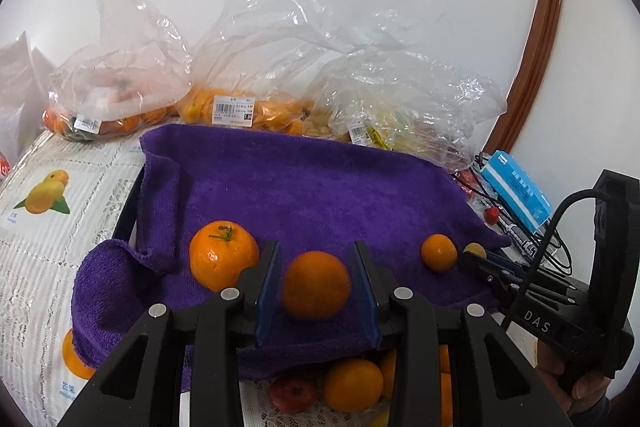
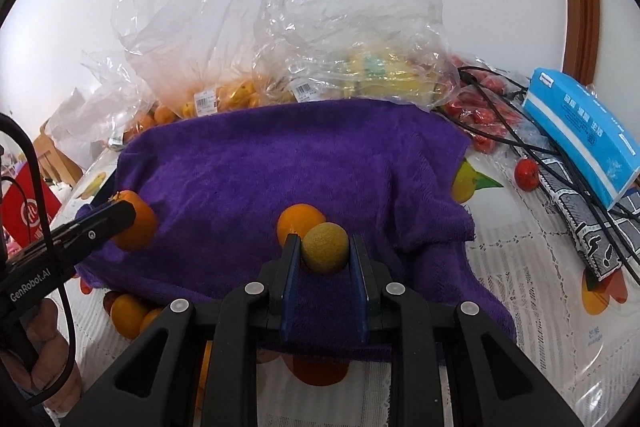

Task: Organize fruits
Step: 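Lower both fruits onto the purple towel and open both tools, then withdraw both open tools from the fruits on the towel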

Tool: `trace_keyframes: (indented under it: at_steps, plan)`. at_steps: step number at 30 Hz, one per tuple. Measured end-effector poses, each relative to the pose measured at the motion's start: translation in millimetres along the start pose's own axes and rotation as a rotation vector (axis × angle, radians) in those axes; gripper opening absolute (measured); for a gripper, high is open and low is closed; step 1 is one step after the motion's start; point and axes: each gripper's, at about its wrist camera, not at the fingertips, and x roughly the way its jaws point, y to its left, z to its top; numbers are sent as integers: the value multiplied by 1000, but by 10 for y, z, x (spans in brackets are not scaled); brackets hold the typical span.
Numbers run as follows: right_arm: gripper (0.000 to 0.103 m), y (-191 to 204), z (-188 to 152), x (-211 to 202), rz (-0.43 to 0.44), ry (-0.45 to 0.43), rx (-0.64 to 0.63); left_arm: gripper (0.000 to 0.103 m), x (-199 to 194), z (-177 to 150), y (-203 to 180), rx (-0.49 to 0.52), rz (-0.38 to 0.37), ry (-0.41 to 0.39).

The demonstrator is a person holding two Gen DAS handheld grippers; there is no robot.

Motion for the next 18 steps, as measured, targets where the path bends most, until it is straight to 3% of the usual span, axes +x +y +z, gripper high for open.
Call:
trace_keyframes:
  at_steps: [8, 14, 18]
  plan:
    - [26, -43, 2, -22, 2, -4, 21, 46, -55, 8, -18, 13, -12, -21]
    - [40, -35, 3, -87, 12, -33, 14, 52, -71, 29, 11, 0, -10, -31]
    - [42, -7, -3, -120, 7, -54, -2, 54, -87, 35, 32, -14, -13, -37]
